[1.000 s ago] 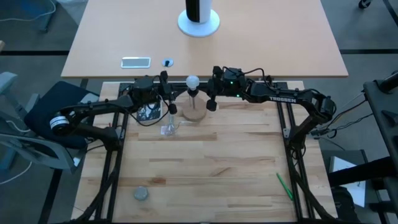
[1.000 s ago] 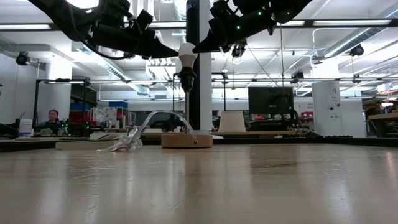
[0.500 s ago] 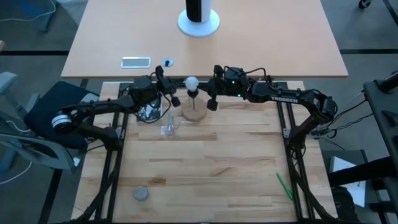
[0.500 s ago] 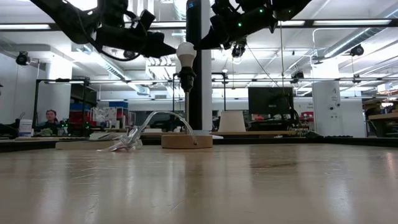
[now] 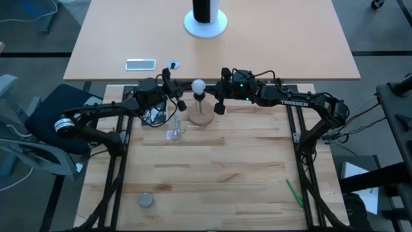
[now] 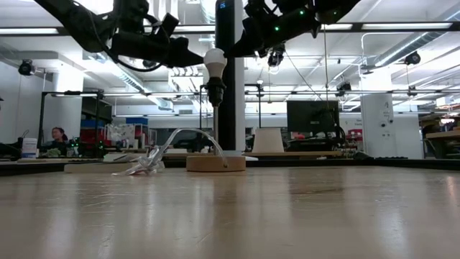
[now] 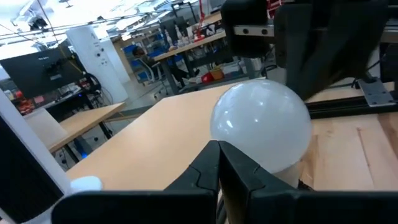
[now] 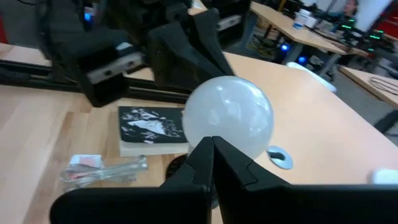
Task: Screw lightbulb
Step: Remove the lightbulb from the lamp
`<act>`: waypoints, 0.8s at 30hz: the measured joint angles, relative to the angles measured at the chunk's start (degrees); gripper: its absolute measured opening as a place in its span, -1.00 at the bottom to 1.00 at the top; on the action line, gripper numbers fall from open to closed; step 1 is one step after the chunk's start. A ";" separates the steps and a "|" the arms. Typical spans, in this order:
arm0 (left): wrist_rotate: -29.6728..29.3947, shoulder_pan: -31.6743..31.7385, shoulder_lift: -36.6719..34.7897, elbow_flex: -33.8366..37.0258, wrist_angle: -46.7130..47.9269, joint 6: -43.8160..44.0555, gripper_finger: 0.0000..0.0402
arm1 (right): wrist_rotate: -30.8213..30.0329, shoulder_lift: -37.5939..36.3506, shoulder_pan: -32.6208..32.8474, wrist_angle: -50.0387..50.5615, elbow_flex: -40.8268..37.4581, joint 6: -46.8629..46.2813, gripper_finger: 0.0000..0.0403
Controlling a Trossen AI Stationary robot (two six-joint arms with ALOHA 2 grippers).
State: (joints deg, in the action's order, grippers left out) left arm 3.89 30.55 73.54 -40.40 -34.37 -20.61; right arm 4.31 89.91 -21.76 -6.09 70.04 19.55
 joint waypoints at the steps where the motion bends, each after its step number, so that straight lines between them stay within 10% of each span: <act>1: 0.41 0.00 -0.12 0.00 0.39 0.09 -1.00 | -0.80 0.00 0.00 0.07 0.00 0.02 -1.00; 24: -4.67 -0.12 -3.91 0.04 3.79 -2.91 -1.00 | -4.09 -3.11 -0.20 7.12 -0.02 3.63 -1.00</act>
State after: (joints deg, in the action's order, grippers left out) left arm -0.78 30.43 69.63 -40.36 -30.58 -23.52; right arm 0.21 86.80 -21.96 1.03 70.02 23.18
